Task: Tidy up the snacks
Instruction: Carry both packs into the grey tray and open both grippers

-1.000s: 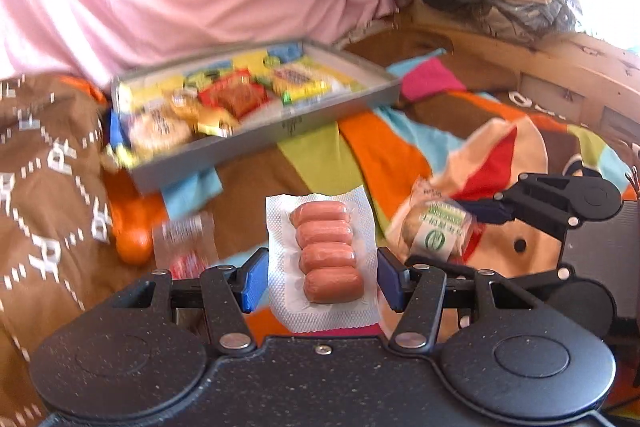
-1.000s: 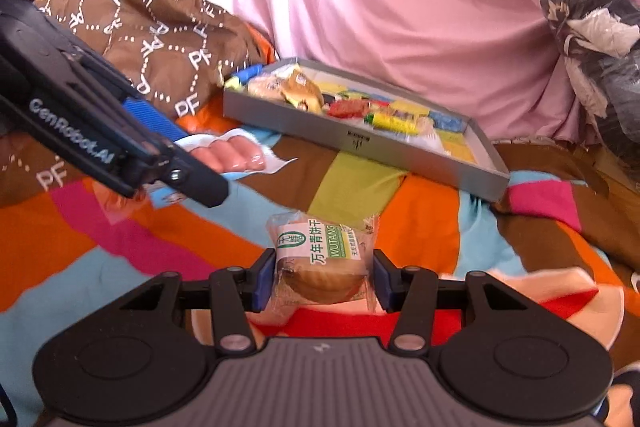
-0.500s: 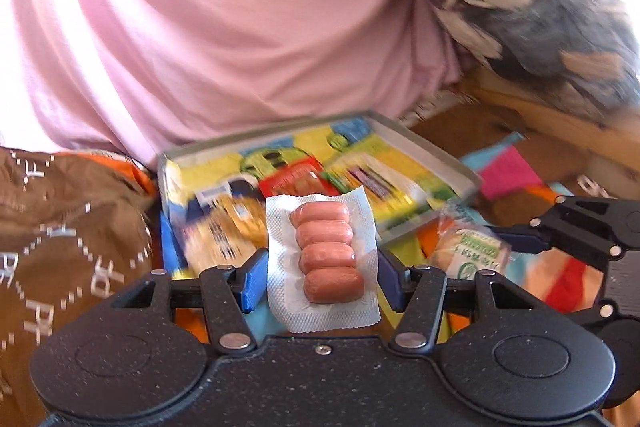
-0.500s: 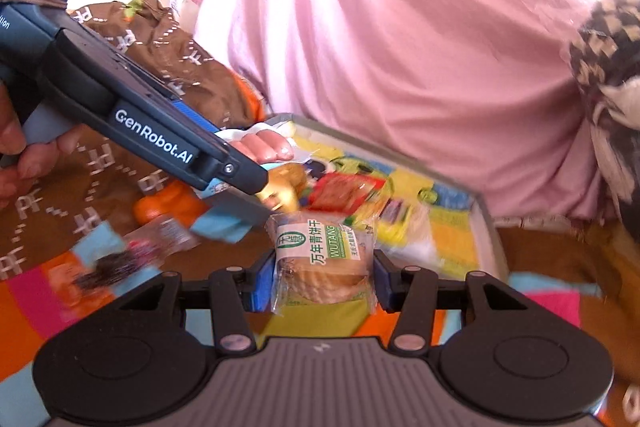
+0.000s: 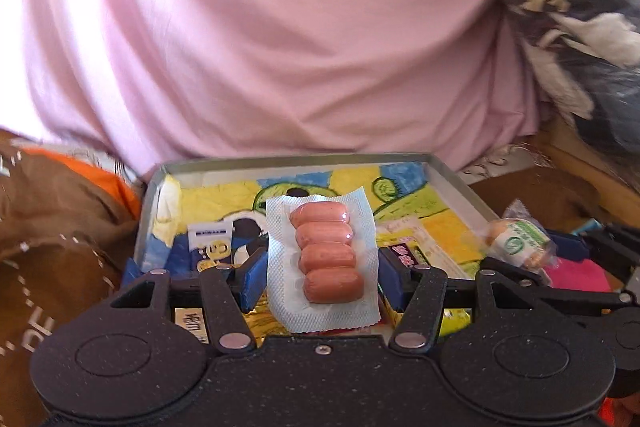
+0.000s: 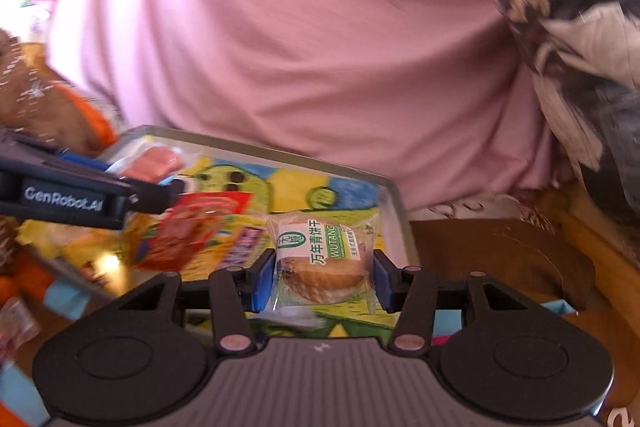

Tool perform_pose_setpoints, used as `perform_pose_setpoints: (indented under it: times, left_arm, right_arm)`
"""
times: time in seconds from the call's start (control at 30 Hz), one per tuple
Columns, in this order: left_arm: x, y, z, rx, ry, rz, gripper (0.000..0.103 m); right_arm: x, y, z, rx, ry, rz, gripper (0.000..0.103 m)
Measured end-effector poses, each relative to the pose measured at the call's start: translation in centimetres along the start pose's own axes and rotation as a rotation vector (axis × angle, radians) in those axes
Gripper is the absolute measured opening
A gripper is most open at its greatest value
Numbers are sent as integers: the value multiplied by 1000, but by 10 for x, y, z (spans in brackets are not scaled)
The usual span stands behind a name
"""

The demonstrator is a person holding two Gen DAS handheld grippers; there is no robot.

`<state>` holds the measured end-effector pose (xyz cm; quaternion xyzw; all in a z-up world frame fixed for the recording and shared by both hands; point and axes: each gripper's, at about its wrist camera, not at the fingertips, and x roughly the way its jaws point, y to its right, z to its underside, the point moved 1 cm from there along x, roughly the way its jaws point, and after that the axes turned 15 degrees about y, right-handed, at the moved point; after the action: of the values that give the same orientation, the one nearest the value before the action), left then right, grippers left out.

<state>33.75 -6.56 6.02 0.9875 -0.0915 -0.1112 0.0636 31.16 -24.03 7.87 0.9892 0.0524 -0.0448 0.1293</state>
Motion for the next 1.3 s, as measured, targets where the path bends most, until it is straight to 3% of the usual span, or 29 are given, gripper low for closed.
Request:
perform_pose_setpoints:
  times: [0.33,0.67,0.77,0.83,0.9,1.0,1.2,1.3]
  left_arm:
    - [26,-3,17,-42,-41,-101,60]
    - [31,4,22,-58,-69,-114,62]
    - [31,5,22,-61,-73,-115,68]
    - [29,4,20,-68,-66,-122,81]
    - [23,4,17,-91,-46,-140,88]
    - [15,3,11,-117,-19,-156,96]
    - [-4,0,-1,-128,57,-182,100]
    - [-19,-5,-8,-147,103,-217,102]
  right_arm:
    - [19,22,25,164,-54,77,54]
    - [23,19,29,212,-73,57,57]
    - [23,19,29,211,-78,54,63]
    - [21,19,28,202,-71,53,69]
    - [19,19,27,191,-52,48,82]
    - [14,22,25,191,-23,50,88]
    - [-1,26,13,204,41,92,103]
    - [-13,28,4,219,84,127,103]
